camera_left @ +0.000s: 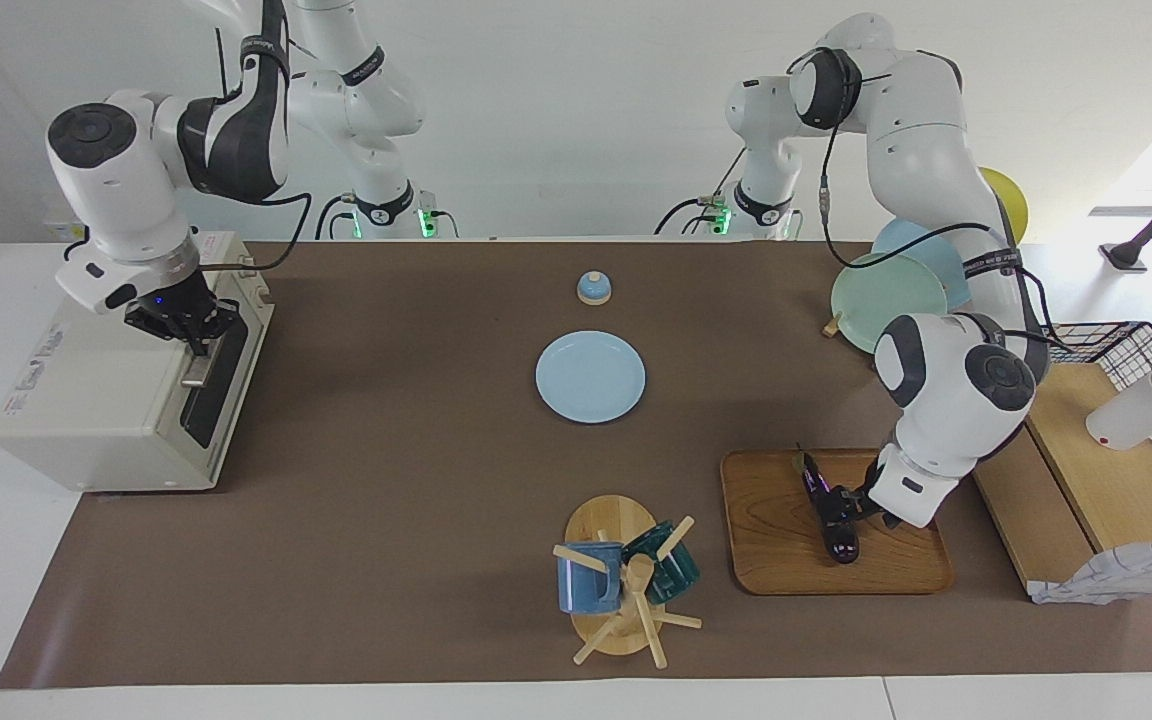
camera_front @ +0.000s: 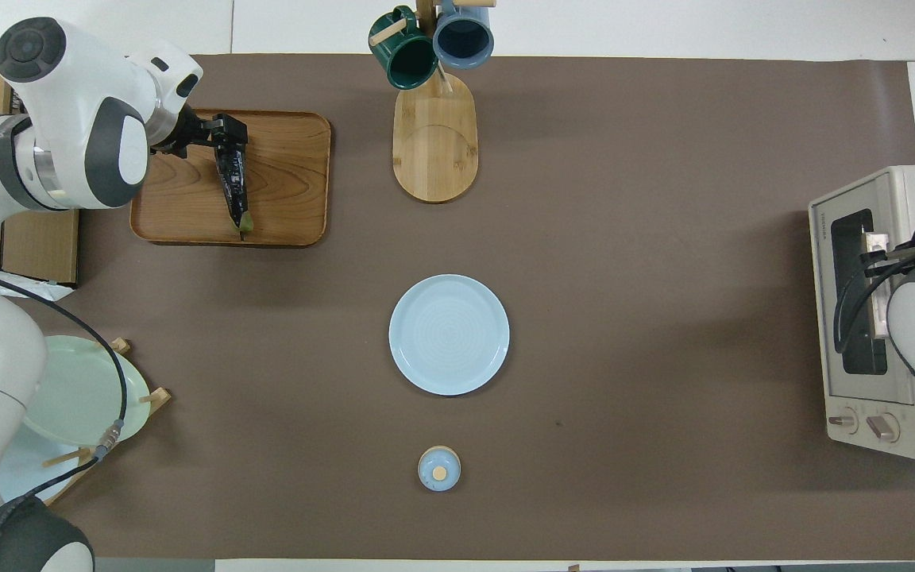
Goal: Put eggplant into oven
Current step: 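Grasp the eggplant with the left gripper and lift it, then place the eggplant on the blue plate while the right gripper reaches the oven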
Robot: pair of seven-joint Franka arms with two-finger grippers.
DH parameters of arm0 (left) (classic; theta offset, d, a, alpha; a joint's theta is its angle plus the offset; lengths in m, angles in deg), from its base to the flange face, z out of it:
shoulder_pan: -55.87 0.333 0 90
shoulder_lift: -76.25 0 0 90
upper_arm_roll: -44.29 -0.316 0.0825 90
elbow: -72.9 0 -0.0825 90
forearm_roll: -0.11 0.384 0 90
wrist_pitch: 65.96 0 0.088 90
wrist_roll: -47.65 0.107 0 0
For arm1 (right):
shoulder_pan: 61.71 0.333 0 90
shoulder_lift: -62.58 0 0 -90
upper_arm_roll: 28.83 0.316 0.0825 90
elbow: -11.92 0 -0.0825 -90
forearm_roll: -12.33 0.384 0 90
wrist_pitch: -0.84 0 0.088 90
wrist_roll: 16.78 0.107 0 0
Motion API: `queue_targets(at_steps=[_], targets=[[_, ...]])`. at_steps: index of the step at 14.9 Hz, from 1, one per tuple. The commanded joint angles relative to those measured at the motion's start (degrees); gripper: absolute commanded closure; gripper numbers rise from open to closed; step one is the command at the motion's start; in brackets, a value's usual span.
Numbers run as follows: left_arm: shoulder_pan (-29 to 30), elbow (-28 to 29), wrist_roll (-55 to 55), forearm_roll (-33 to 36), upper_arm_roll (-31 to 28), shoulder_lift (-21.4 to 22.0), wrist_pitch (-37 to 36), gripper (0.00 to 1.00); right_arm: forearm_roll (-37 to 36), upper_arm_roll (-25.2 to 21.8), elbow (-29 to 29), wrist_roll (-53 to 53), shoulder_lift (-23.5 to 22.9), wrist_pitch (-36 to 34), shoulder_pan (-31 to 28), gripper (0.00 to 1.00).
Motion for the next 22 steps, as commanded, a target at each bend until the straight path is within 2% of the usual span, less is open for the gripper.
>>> queue_targets(at_steps=[1,6,7,8,11,12,14,16,19,22], targets=[[-0.56,3.17,-0.38,0.28,-0.39,1.19,2.16,0.00,-1.31,0.50,-3.15,3.06,0.86,1.81,0.06,1.00],[-1.00,6.25,-0.38,0.19,-0.30,2.33,4.27,0.00,-0.69,0.59,-3.42,7.01,0.60,1.90,4.19,1.00],[-1.09,6.34,-0.38,0.19,-0.30,2.33,4.27,0.02,-0.52,0.59,-3.85,7.63,0.25,2.07,4.55,1.00],[-1.09,6.34,-0.38,0.19,-0.30,2.33,4.18,0.08,-0.43,0.76,-4.38,7.99,-0.28,3.73,4.55,1.00],[-1.70,6.34,-0.47,0.20,-0.39,2.50,3.48,0.71,0.36,1.11,-7.98,7.99,-0.81,9.54,4.64,1.00],[-1.79,6.17,-0.55,0.19,-0.39,2.59,3.04,1.00,1.23,1.20,-7.99,7.90,-0.81,9.11,4.64,1.00],[-2.06,5.55,-0.90,0.02,-0.39,2.68,1.99,1.00,1.33,1.20,-6.24,7.73,-1.07,6.48,4.64,1.00],[-2.41,3.37,-3.71,-0.59,-0.21,4.08,-2.03,1.00,1.33,1.20,-1.86,7.29,-1.95,0.78,4.55,1.00],[-3.72,5.01,-10.11,-3.23,0.23,11.71,-9.24,1.00,0.45,0.94,0.97,7.02,-1.08,-4.86,4.20,1.00],[-10.91,12.03,-21.78,-3.41,0.23,18.40,-10.76,1.00,-0.86,0.59,0.80,4.66,-0.20,-5.40,2.36,1.00]])
